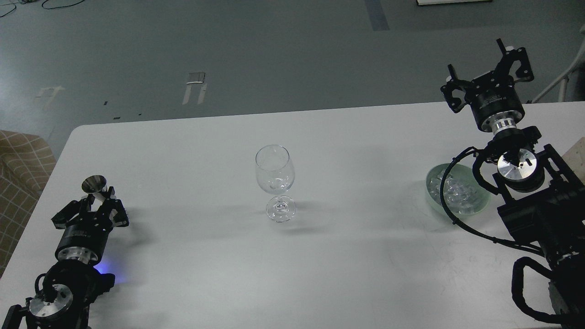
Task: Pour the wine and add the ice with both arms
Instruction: 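Lift the jigger with the left gripper and carry it over the wine glass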
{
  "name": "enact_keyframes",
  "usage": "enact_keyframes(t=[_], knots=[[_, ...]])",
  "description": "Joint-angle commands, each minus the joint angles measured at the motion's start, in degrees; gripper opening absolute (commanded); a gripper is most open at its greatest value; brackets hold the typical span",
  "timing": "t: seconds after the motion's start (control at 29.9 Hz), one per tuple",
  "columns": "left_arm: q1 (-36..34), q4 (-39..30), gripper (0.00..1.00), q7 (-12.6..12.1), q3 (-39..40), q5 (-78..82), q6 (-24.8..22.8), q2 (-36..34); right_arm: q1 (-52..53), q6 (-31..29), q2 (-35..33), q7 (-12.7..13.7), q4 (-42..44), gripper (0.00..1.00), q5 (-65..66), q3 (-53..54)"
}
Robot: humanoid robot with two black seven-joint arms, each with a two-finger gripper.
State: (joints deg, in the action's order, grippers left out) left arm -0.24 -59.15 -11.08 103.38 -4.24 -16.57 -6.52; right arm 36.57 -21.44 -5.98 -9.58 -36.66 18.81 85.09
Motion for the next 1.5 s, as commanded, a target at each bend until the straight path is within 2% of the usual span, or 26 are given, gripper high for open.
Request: enact_keyframes(t=[0.0, 0.43, 0.94, 1.04, 1.47], knots=[[0.1, 0.0, 0.31, 0.0, 0.3, -0.2, -0.5, -0.1, 0.0, 0.0, 0.0, 0.0, -0.1, 1.0, 0.0, 0.0], [0.6, -2.5, 0.27, -0.8, 0.6, -0.5, -0.9, -0.2, 0.0, 0.0, 0.0, 0.0, -0.1, 1.0, 0.0, -0.1], [0.4, -11.5, 0.24, -1.7, -0.6, -0.4, 0.8, -2.4, -0.4, 0.0, 0.0, 0.0, -0.1, 1.0, 0.0, -0.1], [0.3, -13.4, 0.24, -3.4, -2.1, -0.3, 1.6, -3.4, -0.5, 0.0, 0.1, 0.0, -0.1, 1.0, 0.0, -0.1], [0.4, -21.1, 0.24, -3.7, -11.5, 0.5, 1.9, -5.4, -0.5, 0.0, 0.0, 0.0, -0.2, 1.0, 0.0, -0.1]])
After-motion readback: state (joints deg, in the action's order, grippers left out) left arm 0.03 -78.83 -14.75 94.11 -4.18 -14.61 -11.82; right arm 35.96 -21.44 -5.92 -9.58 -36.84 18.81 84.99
